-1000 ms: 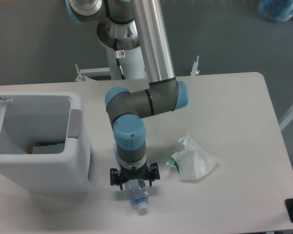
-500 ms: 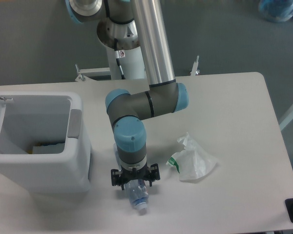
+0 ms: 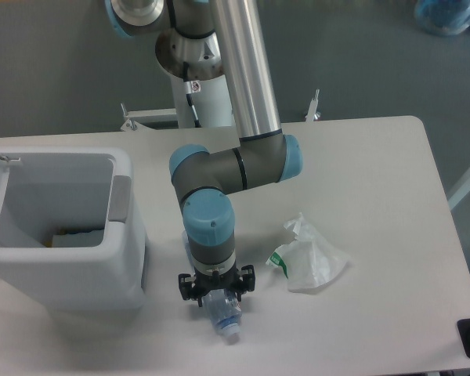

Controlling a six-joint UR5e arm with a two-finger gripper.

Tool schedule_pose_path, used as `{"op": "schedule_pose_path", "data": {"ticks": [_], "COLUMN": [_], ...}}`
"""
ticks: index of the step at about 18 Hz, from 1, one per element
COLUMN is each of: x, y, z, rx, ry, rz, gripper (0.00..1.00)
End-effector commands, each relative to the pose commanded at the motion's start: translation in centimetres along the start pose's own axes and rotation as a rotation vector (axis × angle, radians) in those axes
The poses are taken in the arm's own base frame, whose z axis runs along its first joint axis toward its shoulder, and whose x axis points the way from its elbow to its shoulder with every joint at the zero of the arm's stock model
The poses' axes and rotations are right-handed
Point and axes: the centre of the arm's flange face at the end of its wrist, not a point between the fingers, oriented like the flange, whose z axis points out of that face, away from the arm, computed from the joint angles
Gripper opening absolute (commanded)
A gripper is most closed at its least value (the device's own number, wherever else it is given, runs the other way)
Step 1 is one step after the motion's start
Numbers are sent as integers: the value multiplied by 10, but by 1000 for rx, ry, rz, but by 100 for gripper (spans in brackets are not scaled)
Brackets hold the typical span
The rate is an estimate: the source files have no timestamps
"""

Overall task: Place the trash in the trash can
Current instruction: 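Close the gripper around the bottle's middle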

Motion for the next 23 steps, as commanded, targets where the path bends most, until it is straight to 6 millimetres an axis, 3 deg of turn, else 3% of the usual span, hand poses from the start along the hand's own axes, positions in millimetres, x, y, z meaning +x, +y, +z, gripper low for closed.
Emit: {"op": "schedule_pose_path", "data": {"ticks": [23], "x": [1], "y": [-2], "z": [-11], "rx": [19], "ry": [0], "rz": [5], "gripper": [73]}}
